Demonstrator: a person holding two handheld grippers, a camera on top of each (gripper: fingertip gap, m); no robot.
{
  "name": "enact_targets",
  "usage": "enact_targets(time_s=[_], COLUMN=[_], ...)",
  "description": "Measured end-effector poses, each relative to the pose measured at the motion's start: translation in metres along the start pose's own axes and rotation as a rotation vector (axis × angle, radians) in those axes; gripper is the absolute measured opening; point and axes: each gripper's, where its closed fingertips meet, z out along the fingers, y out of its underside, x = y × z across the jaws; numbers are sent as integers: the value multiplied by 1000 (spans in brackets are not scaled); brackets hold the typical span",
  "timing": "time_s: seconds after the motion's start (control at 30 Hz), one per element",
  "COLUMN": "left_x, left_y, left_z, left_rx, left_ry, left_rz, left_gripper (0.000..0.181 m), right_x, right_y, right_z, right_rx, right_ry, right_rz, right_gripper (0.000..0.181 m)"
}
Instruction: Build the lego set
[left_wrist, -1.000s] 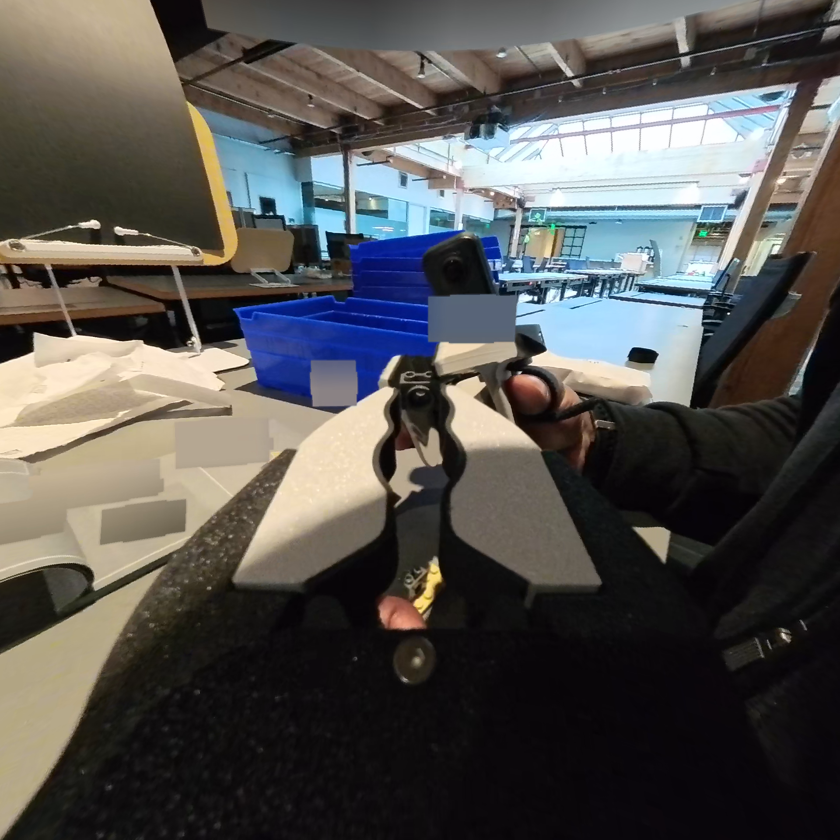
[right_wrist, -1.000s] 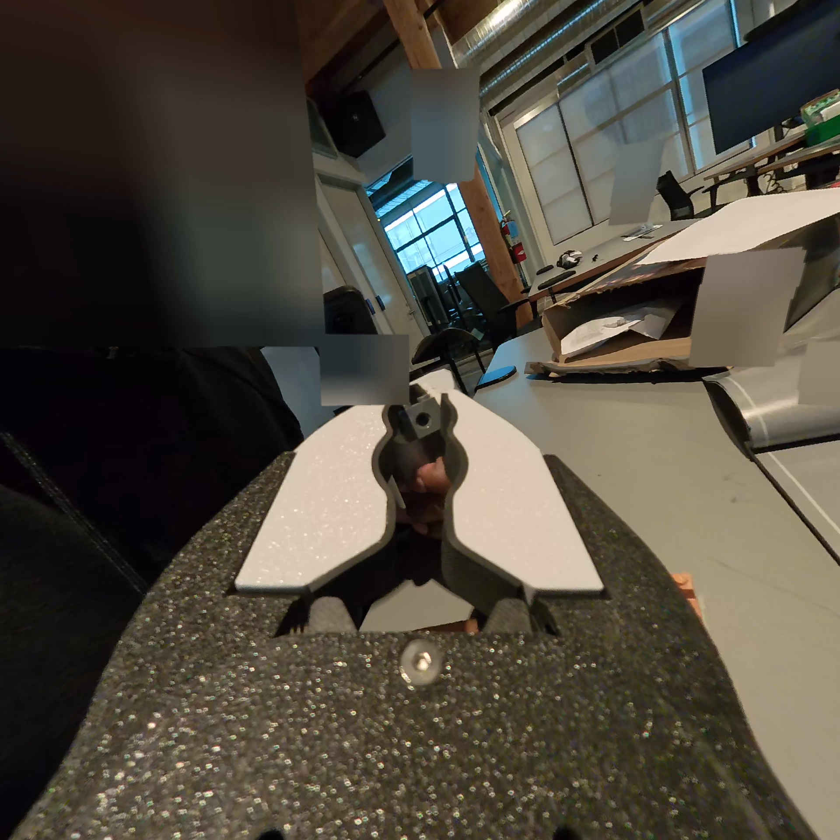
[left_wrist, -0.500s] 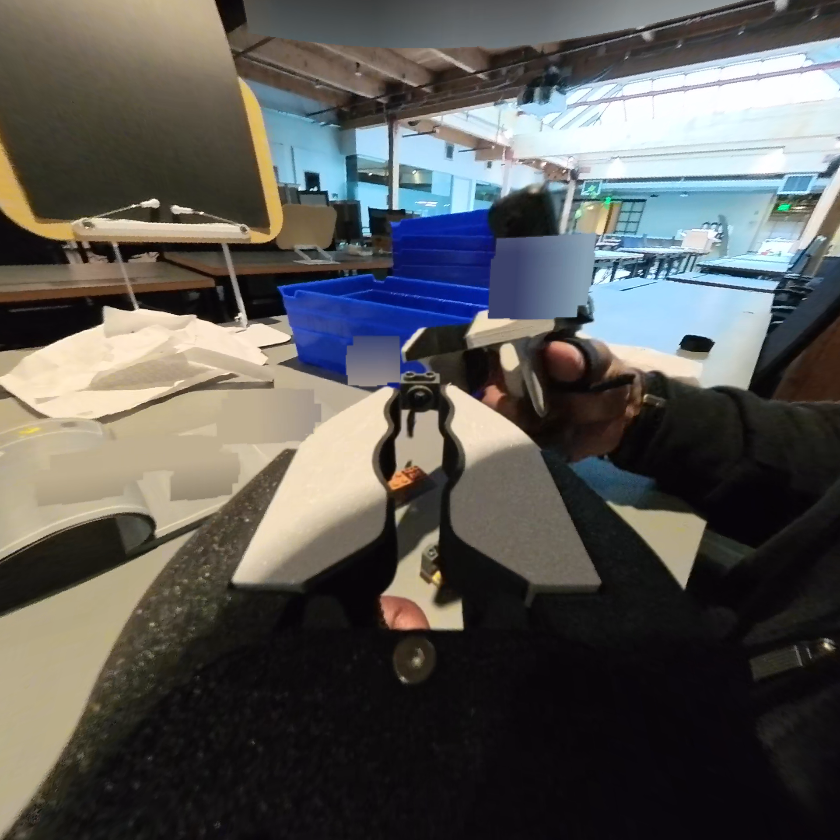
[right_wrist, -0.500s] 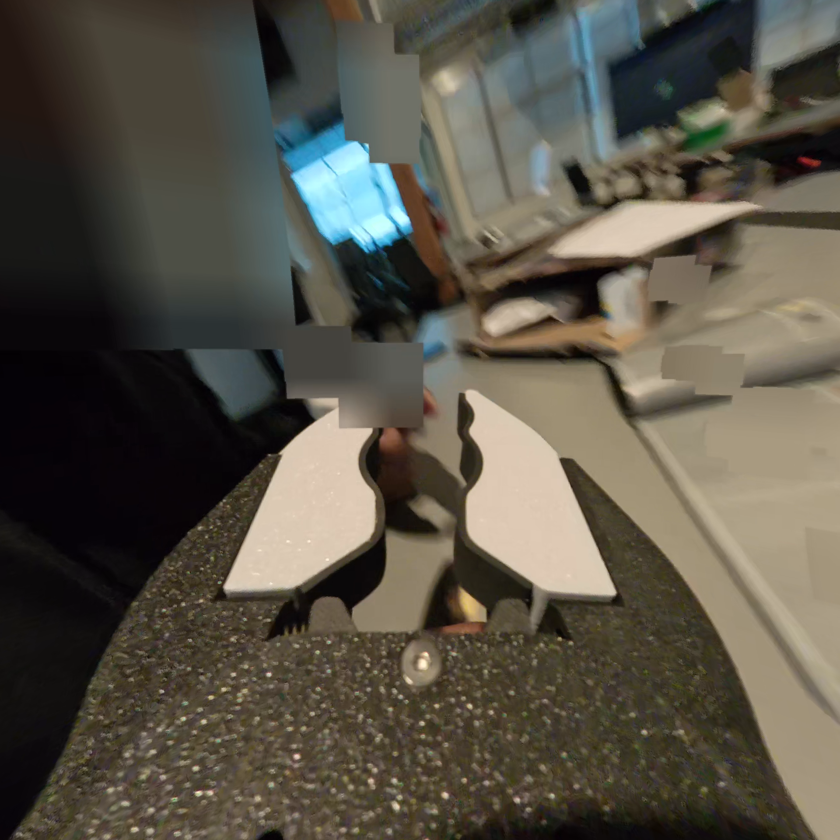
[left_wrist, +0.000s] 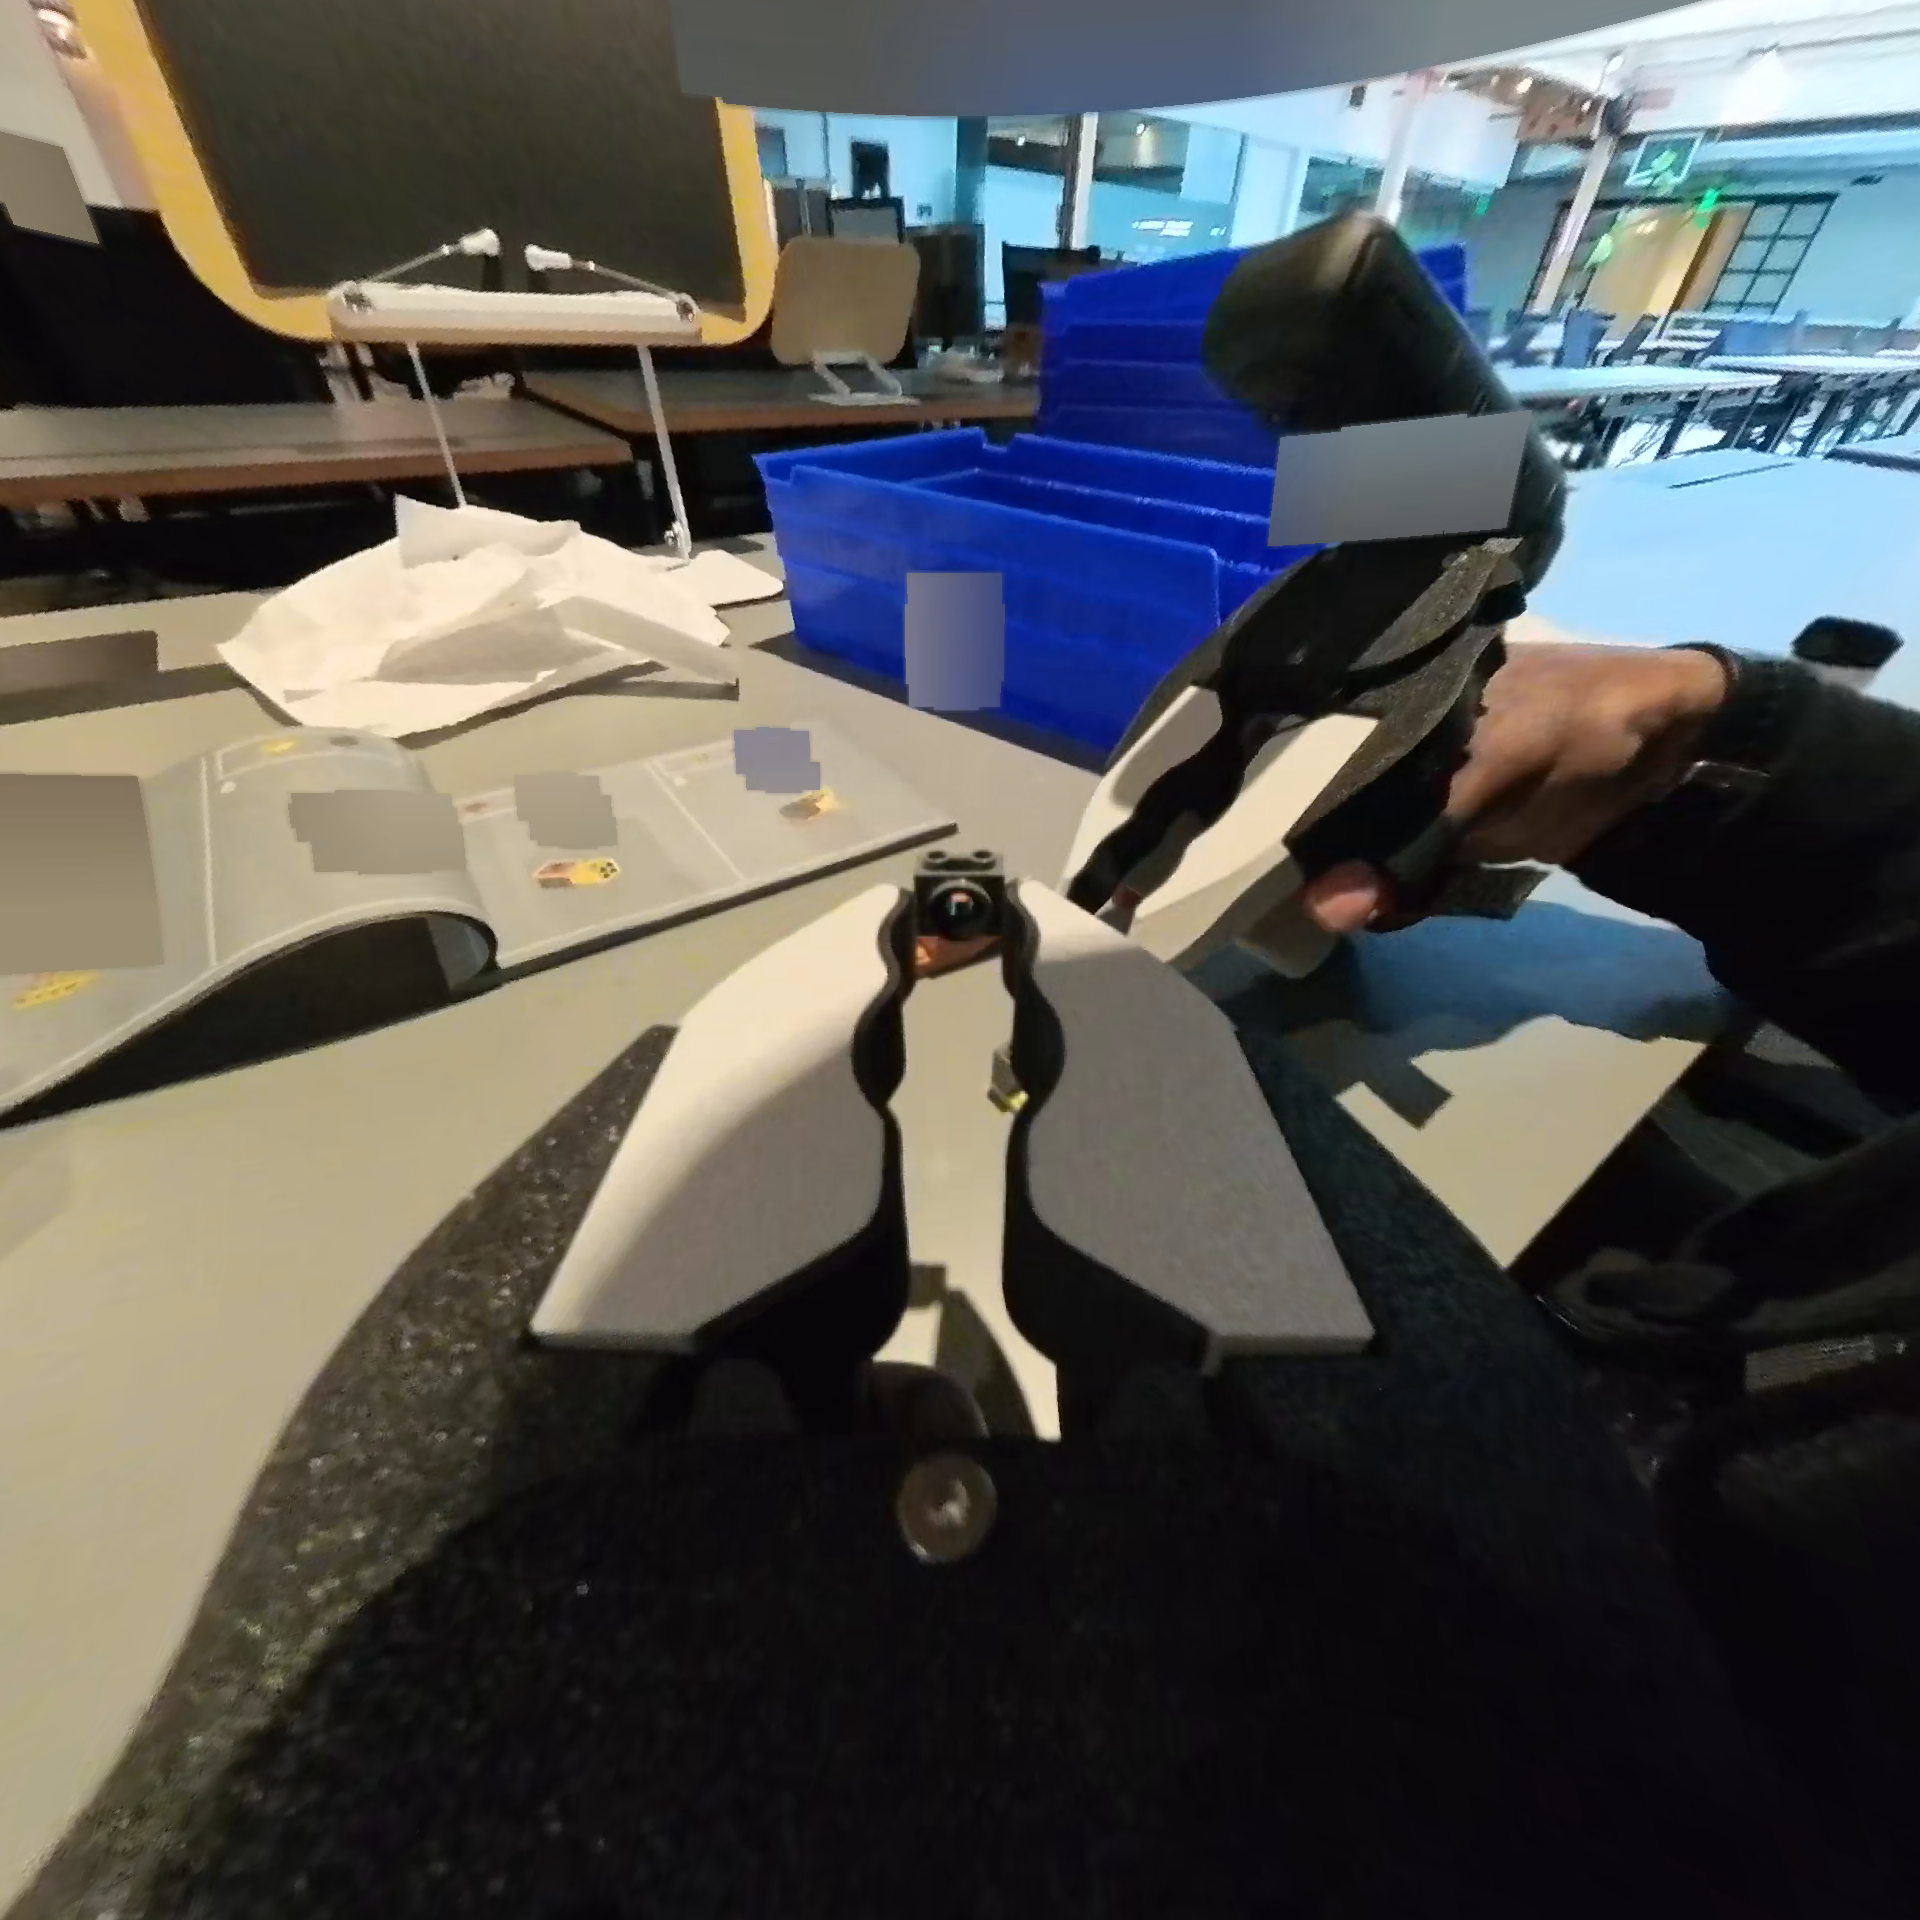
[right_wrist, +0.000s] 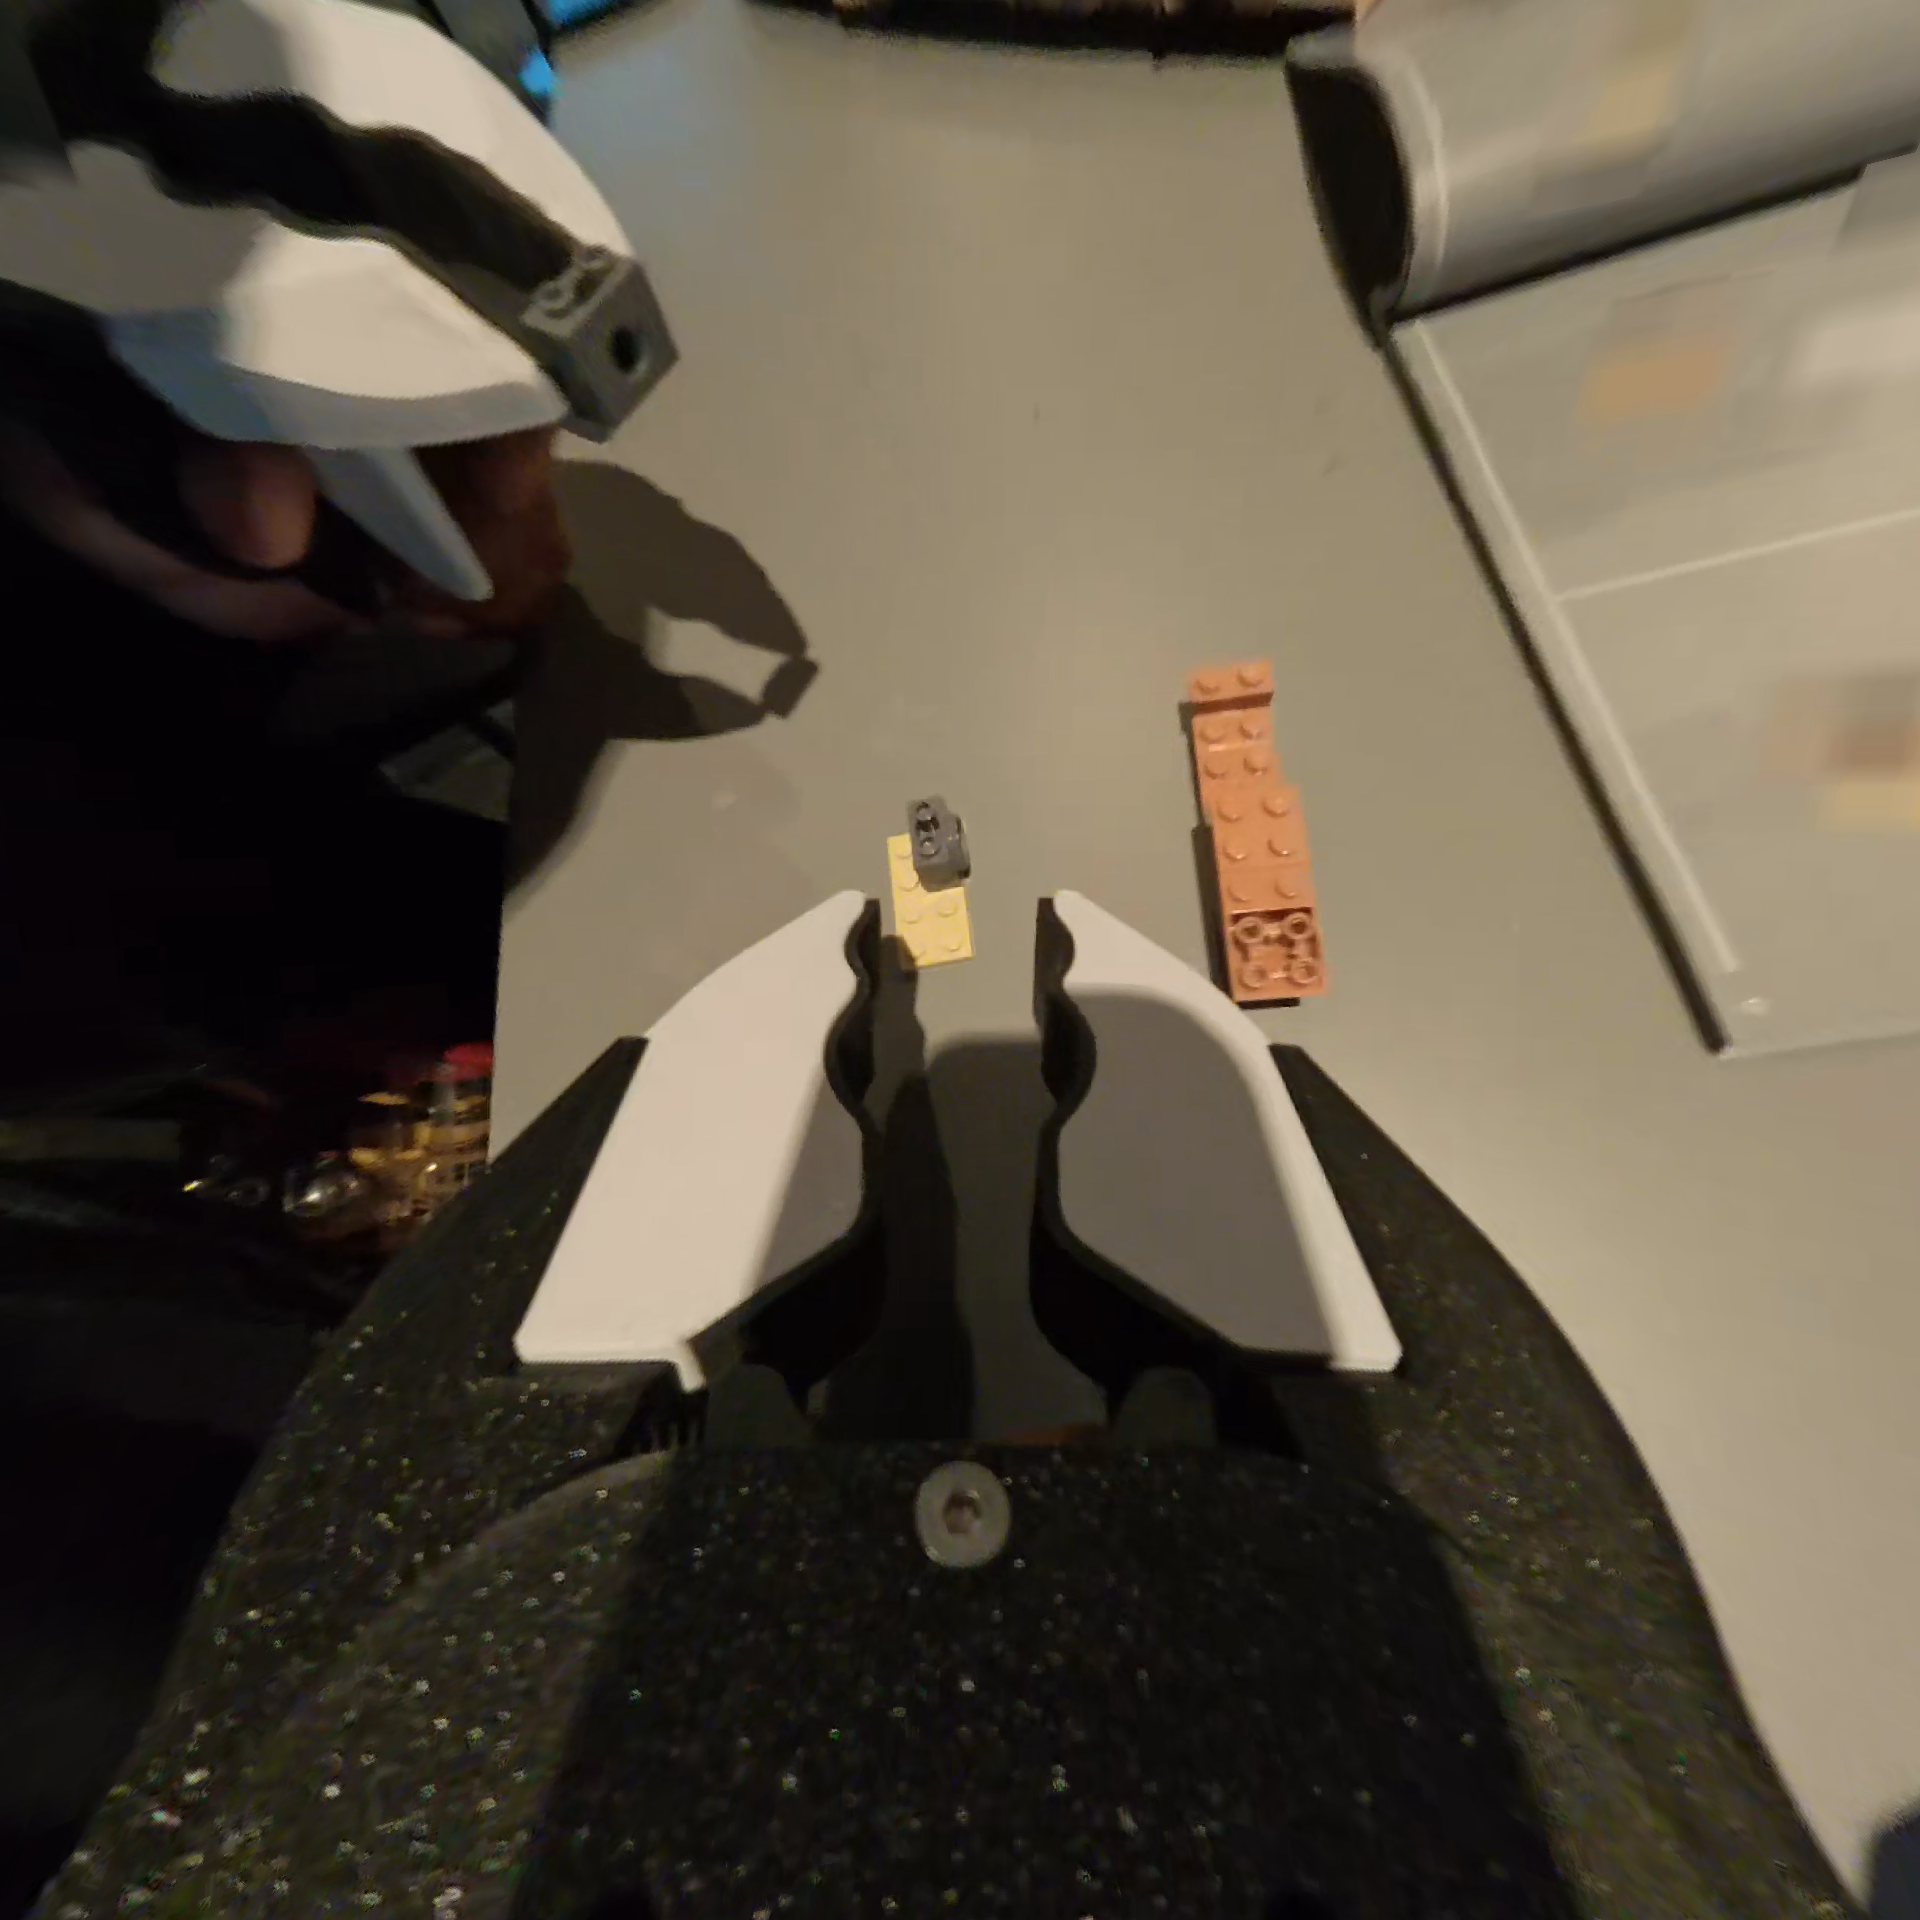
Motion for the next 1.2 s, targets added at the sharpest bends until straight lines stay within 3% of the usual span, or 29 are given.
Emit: enact_targets(time_s=[0.27, 0.47, 0.63, 0.87, 1.07, 1.2], left_x=[8, 10, 11, 27, 33, 32], left_y=[20, 29, 31, 19, 26, 28], left_z=[-5, -10, -13, -6, 4, 8], left_rx=[-85, -121, -154, -192, -228, -230], left_ry=[-25, -42, 17, 362, 551, 569], left_rz=[-44, -60, -17, 173, 206, 219], left_gripper=[15, 15, 15, 14, 15, 14], right_x=[-15, -38, -28, -46, -48, -49], right_y=[14, 14, 6, -52, -53, -47], right_z=[19, 27, 15, -12, -6, -1], right_rx=[-125, -141, -100, 235, 208, 172], right_ry=[31, -10, 33, -64, -109, -124], right_rz=[-4, -12, -52, -279, -351, -369], right_gripper=[29, 30, 30, 22, 23, 22])
